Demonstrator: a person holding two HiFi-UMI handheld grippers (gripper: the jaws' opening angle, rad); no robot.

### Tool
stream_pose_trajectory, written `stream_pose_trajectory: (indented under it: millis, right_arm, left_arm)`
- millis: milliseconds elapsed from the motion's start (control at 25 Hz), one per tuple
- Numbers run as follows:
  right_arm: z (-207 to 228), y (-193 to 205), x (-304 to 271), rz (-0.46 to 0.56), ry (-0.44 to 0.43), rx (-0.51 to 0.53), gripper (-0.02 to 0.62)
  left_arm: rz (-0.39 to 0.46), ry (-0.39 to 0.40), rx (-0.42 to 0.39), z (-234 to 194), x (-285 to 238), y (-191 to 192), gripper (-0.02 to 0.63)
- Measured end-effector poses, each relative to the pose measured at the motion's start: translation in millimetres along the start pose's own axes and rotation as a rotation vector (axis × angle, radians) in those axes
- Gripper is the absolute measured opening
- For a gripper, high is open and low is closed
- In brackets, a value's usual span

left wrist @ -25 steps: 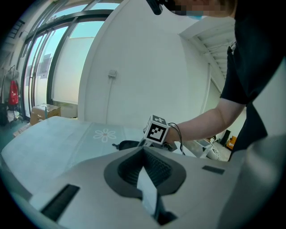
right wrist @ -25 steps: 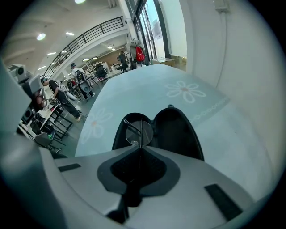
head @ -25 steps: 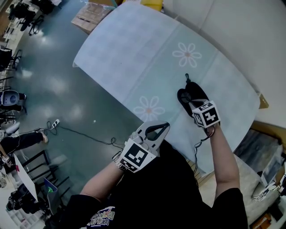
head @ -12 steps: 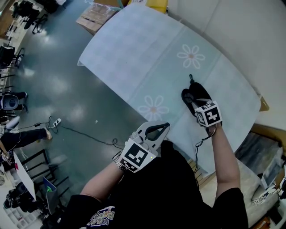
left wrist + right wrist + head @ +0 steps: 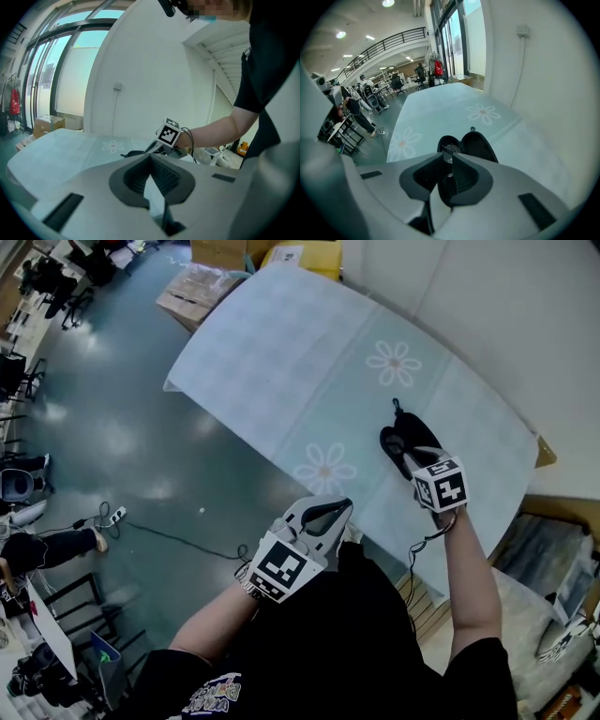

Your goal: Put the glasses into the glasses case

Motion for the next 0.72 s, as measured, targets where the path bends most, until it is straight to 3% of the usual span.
stream_pose_trajectory:
  millis: [200, 560, 720]
  right_arm:
    - [-22, -21, 35, 0.11, 0.025, -0.034, 0.077]
    - [-70, -60, 116, 0.479, 0.079, -0.181, 0.055]
    - [-96, -69, 149, 0.583, 0.133, -0.188, 0.028]
  left_arm:
    - [0.016, 0.037, -0.019, 4, 16, -9, 0.028]
    - [0.066, 0.11, -0.066, 12, 42, -18, 0.028]
    - [0.091, 0.138, -0.088, 17, 57, -23, 0.028]
Point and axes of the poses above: the fingertips, and each gripper's own axes: x backward along the fingers, z to its right, y out of its underside, the point moved 1 cm from there along x, backward along the fingers, and after that the axes turned 5 degrees about x, right-handed, at the moved point
